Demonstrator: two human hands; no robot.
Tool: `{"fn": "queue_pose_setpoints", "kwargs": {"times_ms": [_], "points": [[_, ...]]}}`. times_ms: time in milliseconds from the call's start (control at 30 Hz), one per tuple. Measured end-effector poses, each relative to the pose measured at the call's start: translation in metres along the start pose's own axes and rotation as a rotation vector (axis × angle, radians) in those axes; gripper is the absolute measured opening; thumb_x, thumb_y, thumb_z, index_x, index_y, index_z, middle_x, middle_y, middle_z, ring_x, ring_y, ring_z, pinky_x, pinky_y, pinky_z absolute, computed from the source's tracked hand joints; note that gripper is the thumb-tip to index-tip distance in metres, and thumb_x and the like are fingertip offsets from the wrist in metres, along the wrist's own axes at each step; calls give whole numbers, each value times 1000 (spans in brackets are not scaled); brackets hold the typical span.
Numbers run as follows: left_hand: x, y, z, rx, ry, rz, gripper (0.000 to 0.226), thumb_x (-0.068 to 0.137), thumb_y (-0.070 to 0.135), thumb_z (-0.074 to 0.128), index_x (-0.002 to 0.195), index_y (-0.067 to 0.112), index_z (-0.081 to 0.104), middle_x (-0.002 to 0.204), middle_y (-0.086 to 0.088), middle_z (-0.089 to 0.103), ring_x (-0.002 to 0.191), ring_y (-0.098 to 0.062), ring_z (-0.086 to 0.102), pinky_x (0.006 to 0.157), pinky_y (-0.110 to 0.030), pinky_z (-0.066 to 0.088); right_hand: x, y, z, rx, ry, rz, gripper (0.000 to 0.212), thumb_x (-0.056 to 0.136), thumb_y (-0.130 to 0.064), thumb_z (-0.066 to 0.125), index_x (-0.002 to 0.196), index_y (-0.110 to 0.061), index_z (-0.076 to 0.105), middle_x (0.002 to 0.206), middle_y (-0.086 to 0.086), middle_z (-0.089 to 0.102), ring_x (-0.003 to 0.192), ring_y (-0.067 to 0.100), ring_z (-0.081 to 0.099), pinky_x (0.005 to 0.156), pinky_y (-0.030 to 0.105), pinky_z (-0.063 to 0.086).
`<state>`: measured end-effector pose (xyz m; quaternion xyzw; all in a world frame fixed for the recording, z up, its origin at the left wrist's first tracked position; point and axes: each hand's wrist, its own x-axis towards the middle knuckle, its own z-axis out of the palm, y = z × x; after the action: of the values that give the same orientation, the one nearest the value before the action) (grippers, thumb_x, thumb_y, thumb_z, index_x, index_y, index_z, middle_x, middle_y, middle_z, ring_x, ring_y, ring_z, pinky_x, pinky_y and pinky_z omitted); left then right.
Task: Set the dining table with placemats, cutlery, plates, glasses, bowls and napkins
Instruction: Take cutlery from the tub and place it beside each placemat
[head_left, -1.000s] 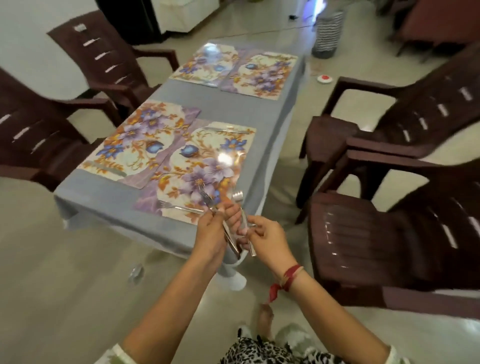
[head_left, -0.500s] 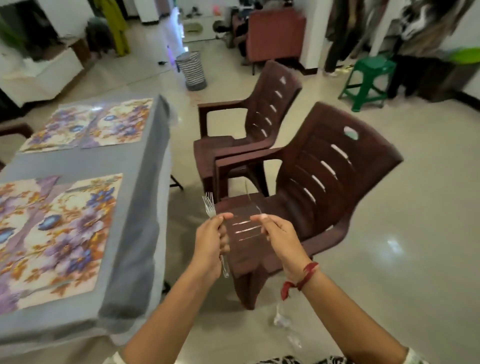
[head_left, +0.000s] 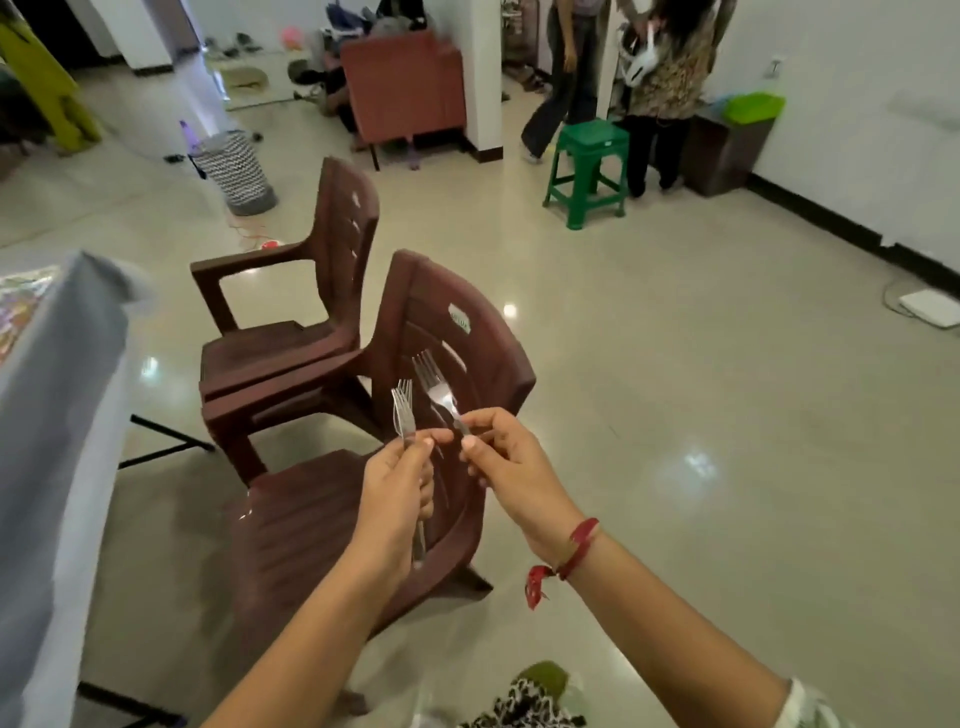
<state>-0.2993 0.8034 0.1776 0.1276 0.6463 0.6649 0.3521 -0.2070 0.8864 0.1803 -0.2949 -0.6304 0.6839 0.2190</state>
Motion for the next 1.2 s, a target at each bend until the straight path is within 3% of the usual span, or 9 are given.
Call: {"fn": "queue_pose_setpoints", "kwargs": {"times_ms": [167,333,433,533,667,800,967,1200], "points": [[57,14,56,-15,68,29,22,100,11,43,95,9,64,47,9,28,36,-1,22,34,-15,18,68,-12,-52,64,-103,33,13,96,-9,51,104,-14,59,89,4,62,80,9,63,73,19,52],[152,39,114,-166,208,43,18,99,13,46,92,11,63,43,11,29,33,0,22,31,-14,19,174,-41,-110,34,-216,38,13,94,-6,52,106,-6,59,87,5,59,75,8,64,70,20,52],[209,61,145,-263,298,37,18,99,13,47,91,10,63,42,10,30,31,-1,23,30,-14,19,242,-64,-138,-6,-305,14,9,93,-7,55,100,-7,60,79,-1,58,79,15,61,79,33,54],[253,80,176,-313,343,24,19,99,13,46,92,9,63,42,9,30,31,-1,24,31,-13,19,303,-80,-163,22,-358,0,7,93,-6,55,95,-10,61,77,-1,57,78,16,60,80,28,53],[310,94,232,-307,363,-4,21,100,16,44,100,9,64,44,9,32,33,-2,24,32,-15,20,396,-83,-190,114,-401,52,9,92,-4,55,100,-4,60,78,5,56,70,14,57,74,27,52],[387,102,281,-402,455,-21,23,101,18,42,99,8,63,47,7,32,35,-3,23,34,-15,20,504,-81,-214,106,-464,86,6,92,-7,57,94,-10,62,86,13,54,73,17,53,63,21,50],[479,128,318,-528,629,-9,25,101,16,41,98,7,64,47,7,32,33,-2,23,33,-15,19,619,-103,-240,74,-576,109,10,93,-6,55,89,-13,60,74,3,53,64,11,49,56,17,47],[602,169,319,-526,775,43,24,101,16,41,97,7,62,48,7,37,34,-2,25,33,-14,19,748,-123,-224,-17,-795,166,7,95,-7,53,94,-10,60,60,-10,56,52,-1,53,60,20,47]]}}
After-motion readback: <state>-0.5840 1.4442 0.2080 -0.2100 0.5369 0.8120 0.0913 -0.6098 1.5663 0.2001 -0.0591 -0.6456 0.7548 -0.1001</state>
